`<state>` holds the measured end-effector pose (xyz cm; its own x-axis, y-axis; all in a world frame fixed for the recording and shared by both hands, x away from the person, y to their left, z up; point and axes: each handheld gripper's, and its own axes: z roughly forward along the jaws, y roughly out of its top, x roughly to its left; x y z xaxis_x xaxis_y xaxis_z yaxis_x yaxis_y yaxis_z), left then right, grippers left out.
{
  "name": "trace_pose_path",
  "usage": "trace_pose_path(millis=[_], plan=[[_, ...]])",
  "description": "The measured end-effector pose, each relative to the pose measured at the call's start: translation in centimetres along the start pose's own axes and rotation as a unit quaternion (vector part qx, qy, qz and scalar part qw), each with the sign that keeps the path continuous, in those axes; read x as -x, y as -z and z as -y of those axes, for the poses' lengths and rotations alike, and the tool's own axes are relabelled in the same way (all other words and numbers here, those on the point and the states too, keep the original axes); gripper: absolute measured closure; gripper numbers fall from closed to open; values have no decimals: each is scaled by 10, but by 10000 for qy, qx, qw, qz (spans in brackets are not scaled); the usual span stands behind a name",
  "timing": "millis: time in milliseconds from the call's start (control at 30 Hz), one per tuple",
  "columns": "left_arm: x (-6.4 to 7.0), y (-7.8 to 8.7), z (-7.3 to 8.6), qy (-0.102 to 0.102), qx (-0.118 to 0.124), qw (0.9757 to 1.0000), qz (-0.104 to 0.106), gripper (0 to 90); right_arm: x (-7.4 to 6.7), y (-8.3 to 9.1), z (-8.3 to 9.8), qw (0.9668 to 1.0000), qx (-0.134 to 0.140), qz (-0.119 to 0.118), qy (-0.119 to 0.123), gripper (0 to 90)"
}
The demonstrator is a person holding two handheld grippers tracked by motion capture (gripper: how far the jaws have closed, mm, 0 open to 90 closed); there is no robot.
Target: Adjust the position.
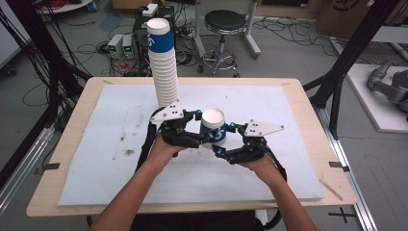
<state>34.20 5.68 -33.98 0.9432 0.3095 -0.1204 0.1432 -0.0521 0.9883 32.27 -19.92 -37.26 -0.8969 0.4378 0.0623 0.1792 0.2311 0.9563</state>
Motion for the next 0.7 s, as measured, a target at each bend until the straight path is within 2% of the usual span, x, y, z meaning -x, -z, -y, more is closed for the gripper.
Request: trace_pose_path(millis=[33,67,100,133,200,233,300,333,367,467,500,533,633,667,700], plan=[[0,0,0,0,0,10000,0,279,0,0,0,10000,0,0,0,140],[1,-3,1,16,-35,10000,27,278,0,-6,-1,9999,13,-109,44,142],[1,-3,1,16,-35,10000,27,278,0,-6,-1,9999,13,-109,44,142],[2,-3,1,-48,-118,9999,18,277,-1,-9,-1,9998,0,-132,145,165],[1,-3,1,-28,-154,9999,28,271,-1,-9,-1,9997,-47,-110,199,186],[1,-3,1,5,-178,9998,52,266,-1,-5,-2,9993,-168,-92,308,229],[6,-4,0,-276,-408,9987,-86,255,-1,-3,-3,9983,-359,-14,466,244],[6,-4,0,-276,-408,9987,-86,238,-1,-2,-4,9971,-484,43,582,248],[6,-4,-2,-319,-588,9977,-101,216,-2,-1,-5,9965,-564,59,616,249],[4,-3,-6,-323,-645,9974,-87,193,-3,1,-7,9932,-753,171,871,250],[4,-3,-6,-323,-645,9974,-87,183,-3,1,-7,9932,-753,171,871,250],[3,-3,-9,-361,-698,9969,-19,177,-3,-1,-7,9901,-948,156,1019,250],[3,-6,-8,-356,-812,9960,84,185,-3,-3,-7,9901,-992,-82,988,250],[2,-6,-7,-343,-879,9951,294,208,-3,-3,-7,9901,-986,-127,990,250],[3,-6,-7,-368,-855,9950,353,279,-3,-3,-7,9905,-987,-189,936,246]])
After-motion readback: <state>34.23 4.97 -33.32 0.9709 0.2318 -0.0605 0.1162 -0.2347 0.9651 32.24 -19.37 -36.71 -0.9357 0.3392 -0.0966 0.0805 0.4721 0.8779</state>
